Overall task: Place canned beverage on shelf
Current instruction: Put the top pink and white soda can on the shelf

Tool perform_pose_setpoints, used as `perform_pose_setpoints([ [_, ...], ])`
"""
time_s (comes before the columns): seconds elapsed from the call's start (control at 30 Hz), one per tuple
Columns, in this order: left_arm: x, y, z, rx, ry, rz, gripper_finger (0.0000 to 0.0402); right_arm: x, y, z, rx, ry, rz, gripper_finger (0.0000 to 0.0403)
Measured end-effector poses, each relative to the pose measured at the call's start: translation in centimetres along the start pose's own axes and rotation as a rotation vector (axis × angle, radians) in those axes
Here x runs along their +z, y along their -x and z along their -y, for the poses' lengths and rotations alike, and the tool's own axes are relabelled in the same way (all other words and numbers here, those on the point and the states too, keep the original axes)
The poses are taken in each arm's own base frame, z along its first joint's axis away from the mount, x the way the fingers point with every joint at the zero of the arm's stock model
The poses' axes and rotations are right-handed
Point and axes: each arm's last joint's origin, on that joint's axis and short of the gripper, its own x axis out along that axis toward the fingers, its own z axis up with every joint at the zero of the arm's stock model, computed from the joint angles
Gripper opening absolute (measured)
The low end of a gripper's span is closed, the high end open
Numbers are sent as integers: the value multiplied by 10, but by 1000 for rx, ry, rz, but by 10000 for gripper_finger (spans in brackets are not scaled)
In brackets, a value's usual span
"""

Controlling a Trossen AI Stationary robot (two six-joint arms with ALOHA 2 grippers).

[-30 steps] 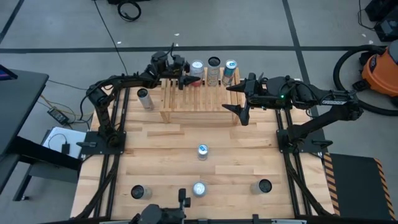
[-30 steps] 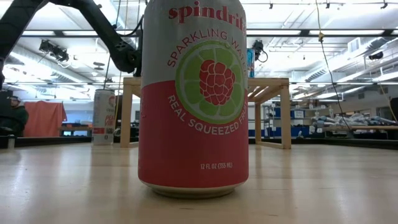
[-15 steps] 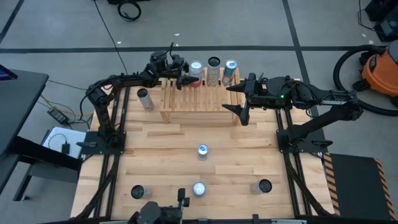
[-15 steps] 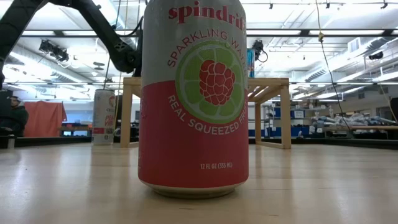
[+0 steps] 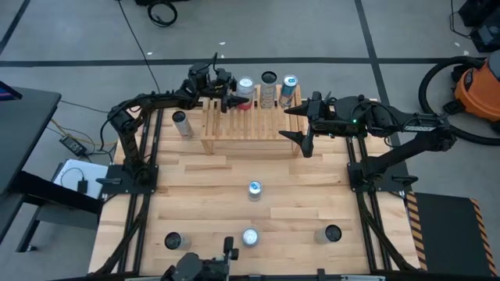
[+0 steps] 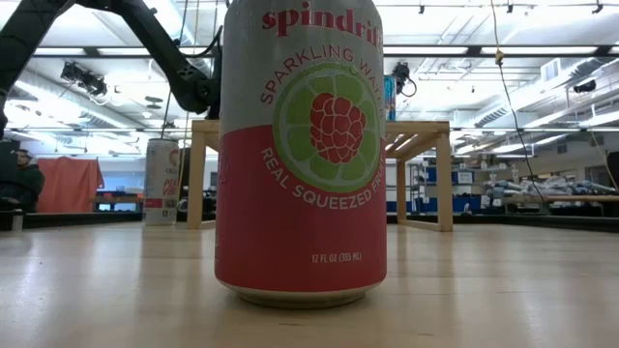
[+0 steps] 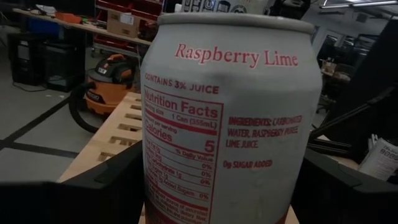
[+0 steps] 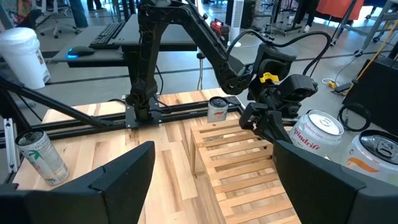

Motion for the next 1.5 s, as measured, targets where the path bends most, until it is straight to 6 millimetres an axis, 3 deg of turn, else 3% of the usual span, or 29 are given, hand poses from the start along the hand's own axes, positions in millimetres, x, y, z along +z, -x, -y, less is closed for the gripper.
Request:
perform_pose_setpoints([
  [0.23, 0, 0, 0, 10, 14, 2, 315, -2, 0, 0, 11, -30, -12, 336],
  [0.53, 0, 0, 0, 9, 11, 1, 315, -22, -12, -3, 9, -44, -77, 336],
  [1.5, -1, -7, 6, -1, 4, -4, 315, -22, -12, -3, 27, -19, -80, 336],
])
